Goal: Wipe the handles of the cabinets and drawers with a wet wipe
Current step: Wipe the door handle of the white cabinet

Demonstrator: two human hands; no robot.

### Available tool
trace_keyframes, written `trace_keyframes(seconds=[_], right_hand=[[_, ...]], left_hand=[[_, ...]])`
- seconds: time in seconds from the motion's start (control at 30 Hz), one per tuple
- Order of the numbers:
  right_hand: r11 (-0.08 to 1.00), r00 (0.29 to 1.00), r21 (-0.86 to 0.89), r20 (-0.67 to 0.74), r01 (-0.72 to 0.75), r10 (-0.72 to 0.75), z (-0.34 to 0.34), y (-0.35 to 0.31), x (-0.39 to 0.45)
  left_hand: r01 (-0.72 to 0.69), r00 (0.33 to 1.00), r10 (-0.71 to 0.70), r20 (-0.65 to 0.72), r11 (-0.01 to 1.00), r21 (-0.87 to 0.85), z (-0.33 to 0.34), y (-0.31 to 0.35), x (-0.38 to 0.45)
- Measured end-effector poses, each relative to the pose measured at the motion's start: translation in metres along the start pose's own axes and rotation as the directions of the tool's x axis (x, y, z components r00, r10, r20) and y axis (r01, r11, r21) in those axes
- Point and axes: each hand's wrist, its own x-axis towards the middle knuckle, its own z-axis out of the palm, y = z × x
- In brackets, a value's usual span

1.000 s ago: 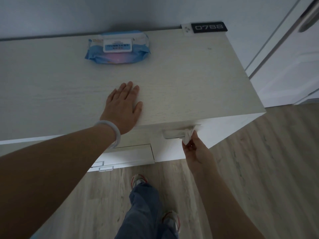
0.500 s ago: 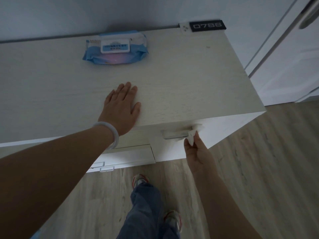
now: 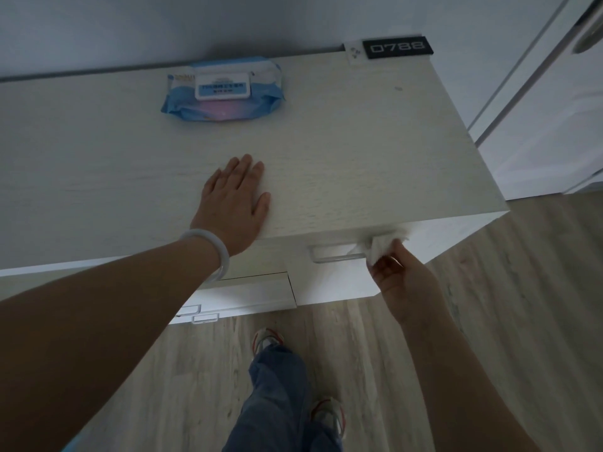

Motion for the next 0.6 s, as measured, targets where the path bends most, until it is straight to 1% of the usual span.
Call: trace_keyframes(seconds=[0.03,0.07,0.1,0.13,0.17,0.2,0.23,0.3,0.4,0.47,0.6], right_hand=[[0.988,0.999,-0.149,-0.01,0.045,-0.047,0.004,0.002,0.001],[0.944,0.994,-0.317,-0.034,0.09,-0.106,0.007,0.006,0.003],[0.886,0.982,-0.446,-0.072,0.126,-0.176,0.01,0.011,0.005],[0.833,0.961,-0.53,-0.111,0.159,-0.254,0.014,0.015,0.007],[0.799,0.938,-0.573,-0.141,0.185,-0.318,0.015,0.02,0.009],[0.79,0.925,-0.581,-0.157,0.198,-0.347,0.015,0.024,0.01],[0.8,0.922,-0.567,-0.169,0.198,-0.348,0.016,0.027,0.009],[0.841,0.939,-0.515,-0.181,0.164,-0.294,0.014,0.031,0.005],[0.921,0.975,-0.385,-0.178,0.057,-0.135,0.012,0.03,-0.002],[0.959,0.986,-0.284,-0.16,0.007,-0.054,0.011,0.027,-0.004],[0.993,0.99,-0.108,-0.138,-0.039,0.024,0.014,0.03,-0.006]], left_hand=[[-0.001,1.0,0.001,0.0,1.0,0.0,0.0,0.0,0.0],[-0.001,1.0,0.001,0.002,1.0,0.002,0.0,0.0,0.0],[-0.001,1.0,0.001,0.004,1.0,0.006,0.0,0.0,0.0],[0.0,1.0,0.0,0.005,1.0,0.006,0.0,0.0,0.0],[0.001,1.0,-0.001,0.004,1.0,0.004,0.0,0.0,0.0],[0.002,1.0,-0.002,0.004,1.0,0.001,-0.001,0.0,0.0],[0.001,1.0,-0.001,0.006,1.0,0.0,-0.001,0.0,0.0],[-0.003,1.0,0.003,0.007,1.0,0.0,0.0,0.0,0.0],[-0.004,1.0,0.004,0.002,1.0,-0.005,0.0,-0.001,0.0],[-0.005,1.0,0.005,0.002,1.0,0.001,0.001,-0.001,0.0],[-0.007,1.0,0.007,-0.002,1.0,0.001,0.0,0.0,0.0]])
